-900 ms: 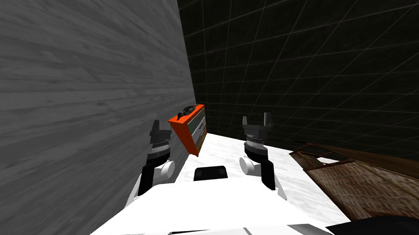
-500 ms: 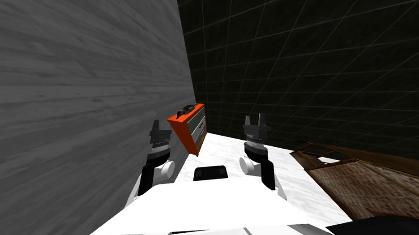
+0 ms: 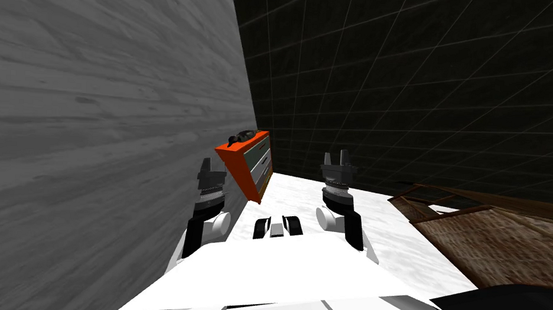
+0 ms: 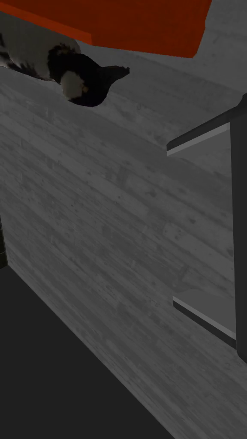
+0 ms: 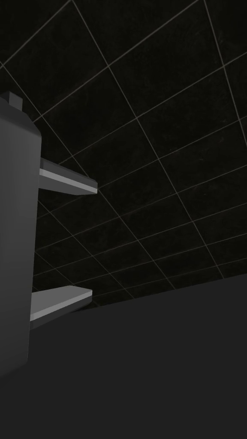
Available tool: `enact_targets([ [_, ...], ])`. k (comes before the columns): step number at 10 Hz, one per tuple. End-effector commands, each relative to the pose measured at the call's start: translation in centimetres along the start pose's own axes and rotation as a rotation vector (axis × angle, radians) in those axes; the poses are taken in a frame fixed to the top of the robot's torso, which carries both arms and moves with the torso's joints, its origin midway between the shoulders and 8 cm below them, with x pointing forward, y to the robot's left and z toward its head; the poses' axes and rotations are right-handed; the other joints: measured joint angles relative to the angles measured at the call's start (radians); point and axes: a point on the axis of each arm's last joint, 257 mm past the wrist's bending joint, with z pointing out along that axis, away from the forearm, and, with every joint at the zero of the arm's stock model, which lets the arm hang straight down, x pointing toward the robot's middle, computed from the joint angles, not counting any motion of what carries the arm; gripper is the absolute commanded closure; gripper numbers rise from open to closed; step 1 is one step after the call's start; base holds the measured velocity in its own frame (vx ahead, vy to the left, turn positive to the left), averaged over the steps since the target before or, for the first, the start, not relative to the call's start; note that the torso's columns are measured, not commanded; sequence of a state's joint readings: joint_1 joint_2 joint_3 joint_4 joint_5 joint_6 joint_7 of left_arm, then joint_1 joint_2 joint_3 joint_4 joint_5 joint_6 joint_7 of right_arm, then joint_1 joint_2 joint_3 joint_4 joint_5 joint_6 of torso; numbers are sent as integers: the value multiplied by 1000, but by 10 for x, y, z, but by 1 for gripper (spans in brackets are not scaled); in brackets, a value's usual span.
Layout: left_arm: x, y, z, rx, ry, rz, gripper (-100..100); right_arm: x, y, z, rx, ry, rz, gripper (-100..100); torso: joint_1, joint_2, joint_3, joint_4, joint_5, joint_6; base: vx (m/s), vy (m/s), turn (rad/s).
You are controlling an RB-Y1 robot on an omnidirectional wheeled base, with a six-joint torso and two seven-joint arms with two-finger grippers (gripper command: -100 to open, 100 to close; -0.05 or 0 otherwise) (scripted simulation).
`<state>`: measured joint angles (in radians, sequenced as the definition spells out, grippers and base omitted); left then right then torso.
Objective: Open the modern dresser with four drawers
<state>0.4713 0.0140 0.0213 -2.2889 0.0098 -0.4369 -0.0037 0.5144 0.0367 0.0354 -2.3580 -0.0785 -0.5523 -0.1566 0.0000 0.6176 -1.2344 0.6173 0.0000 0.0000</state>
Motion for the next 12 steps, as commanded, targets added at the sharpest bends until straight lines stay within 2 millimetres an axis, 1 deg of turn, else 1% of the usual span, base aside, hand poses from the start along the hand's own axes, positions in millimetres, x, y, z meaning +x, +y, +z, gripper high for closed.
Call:
enact_targets([
  [1,3,5,-1,-8,27,11,-100,0,0,0,0,0,0,0,0,74,-148,74,0,0,22,-3,-7],
  [2,5,10,-2,-15,45,19,-100,0,0,0,1,0,0,0,0,107,-217,107,0,0,39,-3,-11],
  [3,7,17,-4,-25,62,26,-100,0,0,0,1,0,0,0,0,115,-237,116,0,0,55,-2,-14],
  [6,10,43,-12,-67,101,42,-100,0,0,0,1,0,0,0,-1,119,-242,120,0,0,80,-12,-17],
  [9,10,76,-24,-120,120,52,-100,0,0,0,1,0,0,0,0,120,-242,120,0,0,111,-14,-23],
  [11,9,87,-29,-139,123,54,-100,0,0,0,1,0,0,0,0,120,-242,121,0,0,98,-9,-15],
  [12,9,98,-33,-158,126,55,-100,0,0,0,1,0,0,0,0,122,-241,121,0,0,61,-9,-16],
])
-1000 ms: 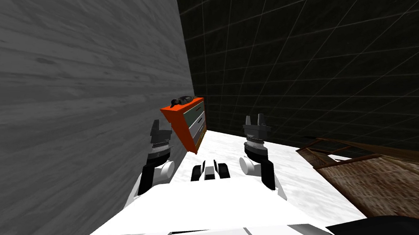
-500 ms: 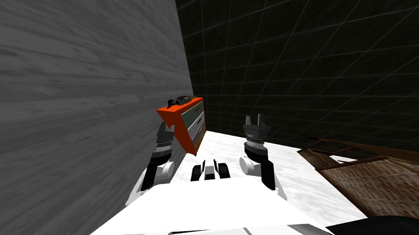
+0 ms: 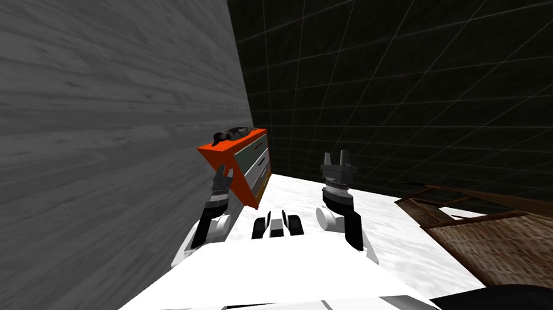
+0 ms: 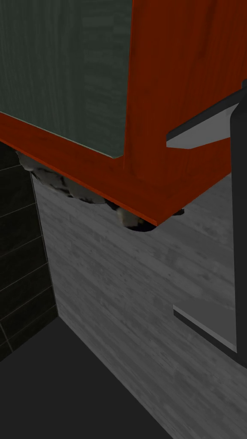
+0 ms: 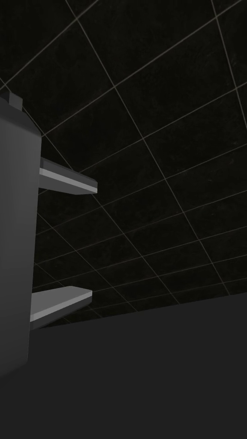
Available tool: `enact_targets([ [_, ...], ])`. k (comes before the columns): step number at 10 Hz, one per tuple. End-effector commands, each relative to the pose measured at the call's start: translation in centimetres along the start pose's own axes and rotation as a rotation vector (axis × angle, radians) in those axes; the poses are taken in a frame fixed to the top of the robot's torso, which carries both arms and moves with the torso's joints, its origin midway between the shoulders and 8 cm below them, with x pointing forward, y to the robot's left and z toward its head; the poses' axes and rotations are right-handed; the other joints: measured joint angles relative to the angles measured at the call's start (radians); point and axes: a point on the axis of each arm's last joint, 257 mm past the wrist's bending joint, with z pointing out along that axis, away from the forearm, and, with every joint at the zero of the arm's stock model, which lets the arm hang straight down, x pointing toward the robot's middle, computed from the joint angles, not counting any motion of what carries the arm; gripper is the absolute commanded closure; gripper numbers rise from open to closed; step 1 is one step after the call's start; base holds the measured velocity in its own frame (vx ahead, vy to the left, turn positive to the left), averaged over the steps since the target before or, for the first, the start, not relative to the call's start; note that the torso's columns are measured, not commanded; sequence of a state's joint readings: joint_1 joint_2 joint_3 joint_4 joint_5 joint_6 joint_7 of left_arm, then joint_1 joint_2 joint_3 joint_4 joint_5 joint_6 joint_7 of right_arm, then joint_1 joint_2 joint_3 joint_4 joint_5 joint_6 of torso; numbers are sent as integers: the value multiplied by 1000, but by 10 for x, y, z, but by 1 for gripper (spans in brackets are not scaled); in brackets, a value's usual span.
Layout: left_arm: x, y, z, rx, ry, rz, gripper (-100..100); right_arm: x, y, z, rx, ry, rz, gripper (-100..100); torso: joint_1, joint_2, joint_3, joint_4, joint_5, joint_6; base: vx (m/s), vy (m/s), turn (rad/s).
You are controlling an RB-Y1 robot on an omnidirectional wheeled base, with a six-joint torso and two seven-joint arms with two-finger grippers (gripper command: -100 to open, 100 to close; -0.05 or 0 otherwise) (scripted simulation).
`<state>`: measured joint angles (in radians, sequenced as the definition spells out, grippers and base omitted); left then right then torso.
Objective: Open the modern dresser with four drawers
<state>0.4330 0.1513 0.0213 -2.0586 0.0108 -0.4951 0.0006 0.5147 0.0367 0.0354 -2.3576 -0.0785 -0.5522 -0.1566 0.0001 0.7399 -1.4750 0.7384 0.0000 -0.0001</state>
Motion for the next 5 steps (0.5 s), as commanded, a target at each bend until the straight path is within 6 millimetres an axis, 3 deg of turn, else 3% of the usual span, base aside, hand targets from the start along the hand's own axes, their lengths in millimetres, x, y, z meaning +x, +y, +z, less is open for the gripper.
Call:
enact_targets([
  [1,2,27,-8,-41,6,1,-100,0,0,0,0,0,0,0,0,0,0,0,0,0,80,4,-28],
  [5,3,60,-19,-98,12,1,-100,0,0,0,0,0,0,0,0,-1,0,0,0,0,85,-13,-18],
])
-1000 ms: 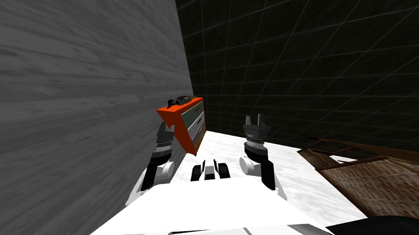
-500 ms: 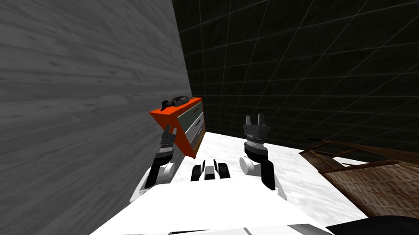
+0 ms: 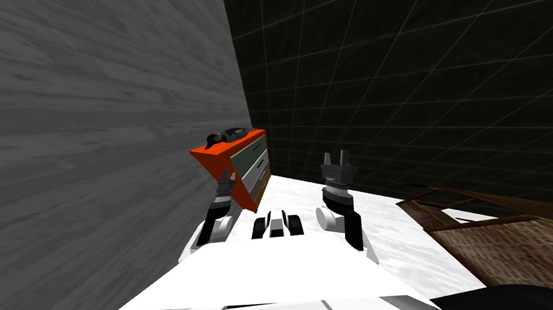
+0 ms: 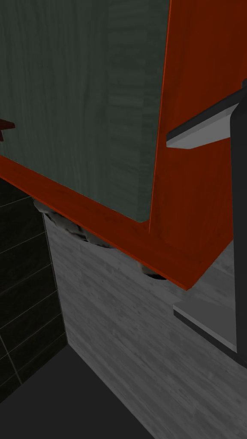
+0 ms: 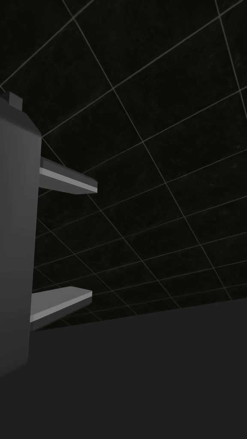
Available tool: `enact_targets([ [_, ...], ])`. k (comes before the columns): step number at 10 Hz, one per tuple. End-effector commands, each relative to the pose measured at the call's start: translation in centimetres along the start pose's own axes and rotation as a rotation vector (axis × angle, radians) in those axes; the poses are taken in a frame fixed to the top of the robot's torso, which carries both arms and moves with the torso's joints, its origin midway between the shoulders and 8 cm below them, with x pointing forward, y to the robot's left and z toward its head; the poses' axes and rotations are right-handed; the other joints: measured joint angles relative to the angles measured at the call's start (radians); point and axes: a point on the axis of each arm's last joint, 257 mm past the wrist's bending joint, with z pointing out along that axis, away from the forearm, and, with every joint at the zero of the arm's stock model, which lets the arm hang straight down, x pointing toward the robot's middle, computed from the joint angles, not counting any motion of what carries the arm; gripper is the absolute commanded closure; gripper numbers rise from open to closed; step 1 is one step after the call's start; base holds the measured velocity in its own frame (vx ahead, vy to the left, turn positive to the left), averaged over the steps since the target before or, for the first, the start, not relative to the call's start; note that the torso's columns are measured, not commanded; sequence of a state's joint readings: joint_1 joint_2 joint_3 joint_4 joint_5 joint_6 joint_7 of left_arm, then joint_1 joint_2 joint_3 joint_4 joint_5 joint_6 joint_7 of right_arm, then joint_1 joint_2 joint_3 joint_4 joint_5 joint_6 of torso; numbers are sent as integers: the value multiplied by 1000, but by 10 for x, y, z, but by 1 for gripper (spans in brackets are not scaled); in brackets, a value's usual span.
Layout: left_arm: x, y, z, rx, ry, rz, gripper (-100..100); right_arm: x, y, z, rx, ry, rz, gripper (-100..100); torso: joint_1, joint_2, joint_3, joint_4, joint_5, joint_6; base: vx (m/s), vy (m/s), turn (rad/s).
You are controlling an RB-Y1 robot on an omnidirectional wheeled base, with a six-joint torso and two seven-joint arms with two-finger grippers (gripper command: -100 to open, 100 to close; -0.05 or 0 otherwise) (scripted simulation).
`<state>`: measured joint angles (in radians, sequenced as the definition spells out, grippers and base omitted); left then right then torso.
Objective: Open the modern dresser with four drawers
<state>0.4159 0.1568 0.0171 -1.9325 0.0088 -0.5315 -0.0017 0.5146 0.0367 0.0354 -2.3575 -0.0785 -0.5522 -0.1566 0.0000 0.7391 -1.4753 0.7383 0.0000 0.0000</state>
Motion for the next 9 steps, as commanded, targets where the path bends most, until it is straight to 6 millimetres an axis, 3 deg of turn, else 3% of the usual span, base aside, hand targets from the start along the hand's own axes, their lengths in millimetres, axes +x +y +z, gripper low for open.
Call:
enact_targets([
  [1,0,25,-6,-39,5,0,-100,0,0,0,0,0,0,0,0,-1,0,0,0,0,99,-12,-25],
  [9,2,92,-33,-158,12,-3,-100,0,0,0,0,0,0,0,5,-11,-7,-3,2,1,86,-8,-16],
])
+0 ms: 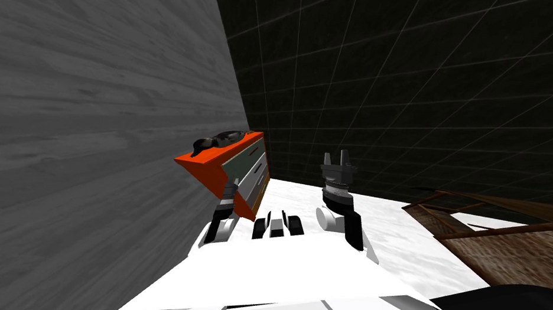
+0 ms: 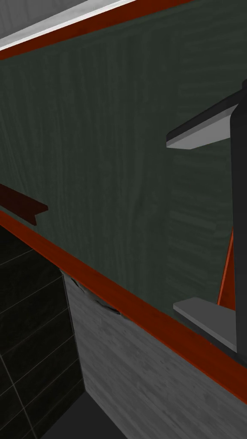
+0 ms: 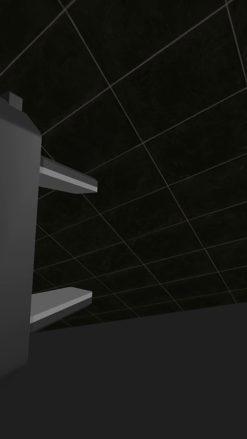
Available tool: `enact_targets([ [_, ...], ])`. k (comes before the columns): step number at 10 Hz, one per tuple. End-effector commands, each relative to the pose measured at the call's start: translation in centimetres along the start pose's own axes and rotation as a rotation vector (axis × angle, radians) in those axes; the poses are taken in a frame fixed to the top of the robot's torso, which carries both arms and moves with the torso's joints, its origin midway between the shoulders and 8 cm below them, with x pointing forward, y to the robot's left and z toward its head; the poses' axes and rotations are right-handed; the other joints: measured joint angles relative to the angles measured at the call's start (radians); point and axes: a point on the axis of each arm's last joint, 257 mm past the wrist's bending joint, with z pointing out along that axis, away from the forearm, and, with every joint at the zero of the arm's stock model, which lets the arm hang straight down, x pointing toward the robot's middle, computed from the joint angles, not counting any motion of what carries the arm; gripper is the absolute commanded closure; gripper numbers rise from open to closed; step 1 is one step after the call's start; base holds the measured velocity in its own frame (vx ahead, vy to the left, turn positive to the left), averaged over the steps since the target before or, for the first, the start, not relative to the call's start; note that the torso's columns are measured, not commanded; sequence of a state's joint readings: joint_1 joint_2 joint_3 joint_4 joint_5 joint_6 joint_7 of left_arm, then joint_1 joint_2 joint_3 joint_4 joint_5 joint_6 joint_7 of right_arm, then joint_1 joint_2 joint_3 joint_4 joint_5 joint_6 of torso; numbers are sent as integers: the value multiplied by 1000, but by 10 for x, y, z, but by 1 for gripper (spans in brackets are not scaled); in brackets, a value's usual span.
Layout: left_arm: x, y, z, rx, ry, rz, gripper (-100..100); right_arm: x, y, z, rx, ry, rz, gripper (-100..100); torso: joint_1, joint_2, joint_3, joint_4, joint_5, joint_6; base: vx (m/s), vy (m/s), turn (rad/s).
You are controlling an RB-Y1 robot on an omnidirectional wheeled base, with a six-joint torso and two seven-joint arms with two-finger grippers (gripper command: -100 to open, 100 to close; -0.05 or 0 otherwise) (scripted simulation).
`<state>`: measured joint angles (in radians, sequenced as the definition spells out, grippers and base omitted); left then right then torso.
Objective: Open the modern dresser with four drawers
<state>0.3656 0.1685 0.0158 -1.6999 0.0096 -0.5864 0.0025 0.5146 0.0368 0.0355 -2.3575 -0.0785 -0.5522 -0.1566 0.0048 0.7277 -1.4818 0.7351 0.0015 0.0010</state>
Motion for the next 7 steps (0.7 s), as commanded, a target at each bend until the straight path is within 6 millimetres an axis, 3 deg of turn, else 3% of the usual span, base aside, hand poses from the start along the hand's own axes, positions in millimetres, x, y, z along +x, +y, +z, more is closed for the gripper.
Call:
enact_targets([
  [1,-1,25,-10,-45,-1,0,-100,0,0,0,0,0,0,0,2,-1,-1,-1,1,0,87,-2,-20],
  [6,2,74,-31,-134,0,-7,-100,0,0,0,0,0,0,0,8,-13,-7,-4,3,0,100,-17,-24],
  [7,2,75,-31,-135,0,-7,-100,0,0,0,0,0,0,0,8,-12,-6,-4,3,0,71,-8,10],
])
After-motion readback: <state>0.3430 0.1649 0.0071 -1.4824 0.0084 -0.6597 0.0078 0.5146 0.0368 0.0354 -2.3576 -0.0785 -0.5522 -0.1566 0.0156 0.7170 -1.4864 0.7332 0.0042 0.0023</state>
